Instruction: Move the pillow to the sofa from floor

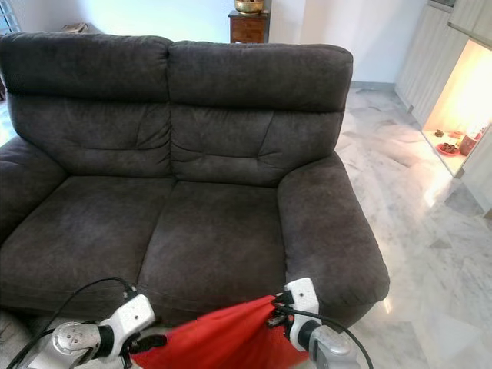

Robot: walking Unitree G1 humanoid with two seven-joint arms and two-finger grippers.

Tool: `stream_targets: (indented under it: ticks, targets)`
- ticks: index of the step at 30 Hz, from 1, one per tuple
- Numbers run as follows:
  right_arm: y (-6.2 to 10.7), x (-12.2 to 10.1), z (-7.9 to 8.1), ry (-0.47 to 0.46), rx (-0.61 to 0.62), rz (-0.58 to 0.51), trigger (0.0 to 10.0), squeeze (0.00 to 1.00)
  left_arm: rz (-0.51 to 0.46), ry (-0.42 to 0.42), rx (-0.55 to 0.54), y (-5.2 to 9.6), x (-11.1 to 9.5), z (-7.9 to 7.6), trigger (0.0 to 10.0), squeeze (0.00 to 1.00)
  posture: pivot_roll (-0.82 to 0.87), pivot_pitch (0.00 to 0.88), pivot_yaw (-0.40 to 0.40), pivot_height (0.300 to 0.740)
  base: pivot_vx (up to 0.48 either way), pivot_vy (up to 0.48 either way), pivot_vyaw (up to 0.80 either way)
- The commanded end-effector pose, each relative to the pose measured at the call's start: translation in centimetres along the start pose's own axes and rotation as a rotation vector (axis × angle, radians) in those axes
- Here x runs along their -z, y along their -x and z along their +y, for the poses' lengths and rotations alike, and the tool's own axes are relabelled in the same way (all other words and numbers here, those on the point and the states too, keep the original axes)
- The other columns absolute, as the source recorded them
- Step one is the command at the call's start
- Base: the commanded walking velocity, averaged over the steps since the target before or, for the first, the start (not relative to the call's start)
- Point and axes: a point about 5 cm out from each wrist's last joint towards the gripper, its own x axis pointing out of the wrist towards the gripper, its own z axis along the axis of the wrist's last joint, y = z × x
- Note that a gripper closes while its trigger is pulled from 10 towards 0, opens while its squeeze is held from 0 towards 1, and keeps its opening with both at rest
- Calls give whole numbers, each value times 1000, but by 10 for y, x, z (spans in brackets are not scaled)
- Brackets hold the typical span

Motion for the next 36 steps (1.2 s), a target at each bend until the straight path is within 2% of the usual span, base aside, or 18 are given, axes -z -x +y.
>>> stream_targets:
  ticks: [1, 6, 9, 13, 15, 18, 28, 32, 33, 34, 35, 36]
  targets:
    - [-8, -47, 1, 95, -58, -188, 10000, 0, 37, -65, 48, 7, 0, 3, 10000, 1000, 85, 0, -15, 740, 0, 0, 0]
    - [-11, -56, 6, 106, -87, -225, 10000, 0, 72, -96, 63, 11, 2, 6, 10000, 1000, 84, 0, -11, 740, 0, 0, 0]
    - [-13, -61, 13, 122, -148, -250, 10000, 0, 149, -159, 59, 14, 11, 7, 10000, 1000, 81, 0, -7, 740, 0, 0, 0]
    - [-13, -66, 19, 136, -203, -275, 10000, 0, 208, -164, 5, 14, 21, 7, 10000, 1000, 77, 0, -4, 740, 0, 0, 0]
    - [-12, -68, 20, 146, -225, -283, 10000, 0, 191, -112, -45, 13, 23, 7, 10000, 1000, 69, 0, -6, 740, 0, 0, 0]
    - [-11, -70, 19, 146, -232, -286, 10000, 0, 182, -103, -61, 11, 25, 4, 10000, 1000, 72, 0, -12, 740, 0, 0, 0]
    - [-10, -84, 22, 172, -279, -314, 10000, 0, 202, -43, -82, 7, 36, -8, 10000, 1000, 67, 0, -23, 740, 0, 0, 0]
    - [-8, -86, 22, 180, -290, -314, 10000, 0, 225, -18, -50, 7, 44, -17, 10000, 1000, 66, 0, -24, 740, 0, 0, 0]
    - [-8, -88, 23, 187, -295, -319, 10000, 0, 254, 5, -59, 8, 49, -18, 10000, 278, 64, 0, -24, 740, 0, 0, 0]
    - [-8, -88, 23, 187, -295, -319, 10000, 0, 254, 5, -59, 8, 49, -18, 10000, 278, 64, 0, -24, 740, 0, 0, 0]
    - [-7, -88, 23, 192, -296, -322, 10000, 0, 281, 5, -58, 9, 54, -21, 10000, 0, 62, 0, -25, 740, 0, 0, 0]
    - [-7, -89, 23, 194, -296, -322, 10000, 0, 291, -2, -55, 10, 56, -22, 10000, 0, 62, 0, -25, 740, 0, 0, 0]
